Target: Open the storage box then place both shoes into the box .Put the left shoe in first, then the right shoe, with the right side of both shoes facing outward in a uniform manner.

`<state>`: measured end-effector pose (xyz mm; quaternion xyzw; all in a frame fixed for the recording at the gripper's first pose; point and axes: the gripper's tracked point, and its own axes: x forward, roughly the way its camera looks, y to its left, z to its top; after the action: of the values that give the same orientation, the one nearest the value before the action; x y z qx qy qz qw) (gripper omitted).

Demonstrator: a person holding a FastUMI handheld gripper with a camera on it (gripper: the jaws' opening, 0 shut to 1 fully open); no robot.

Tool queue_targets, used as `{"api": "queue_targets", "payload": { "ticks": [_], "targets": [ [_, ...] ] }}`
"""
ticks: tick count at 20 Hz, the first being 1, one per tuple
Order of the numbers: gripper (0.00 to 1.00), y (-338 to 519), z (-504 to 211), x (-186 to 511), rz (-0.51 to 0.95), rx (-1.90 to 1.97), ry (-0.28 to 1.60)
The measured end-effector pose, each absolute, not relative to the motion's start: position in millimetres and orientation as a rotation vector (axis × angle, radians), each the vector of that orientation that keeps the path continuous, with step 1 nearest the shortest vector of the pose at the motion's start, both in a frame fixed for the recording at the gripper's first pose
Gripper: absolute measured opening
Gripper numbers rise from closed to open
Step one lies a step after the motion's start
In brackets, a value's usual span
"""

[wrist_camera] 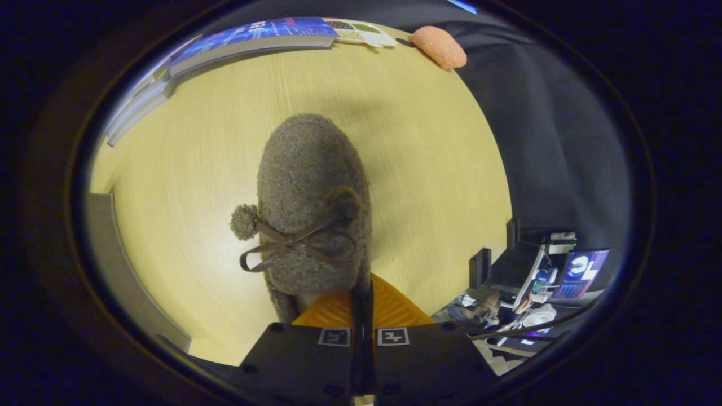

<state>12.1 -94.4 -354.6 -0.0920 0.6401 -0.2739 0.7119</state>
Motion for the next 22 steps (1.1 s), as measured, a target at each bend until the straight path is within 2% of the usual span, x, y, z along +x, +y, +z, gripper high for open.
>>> {"api": "queue_targets", "payload": {
  "ticks": [4, 9, 16, 22],
  "targets": [
    [0.03, -95.9, -325.0, -6.6, -0.668, -0.403, 1.453],
    [0.04, -81.5, -278.3, -18.4, -0.725, -0.458, 1.384],
    [0.03, -18.3, -202.4, -15.6, -0.716, -0.462, 1.239],
    [0.03, 55.2, -179.1, -10.7, -0.636, -0.386, 1.164]
  ]
}}
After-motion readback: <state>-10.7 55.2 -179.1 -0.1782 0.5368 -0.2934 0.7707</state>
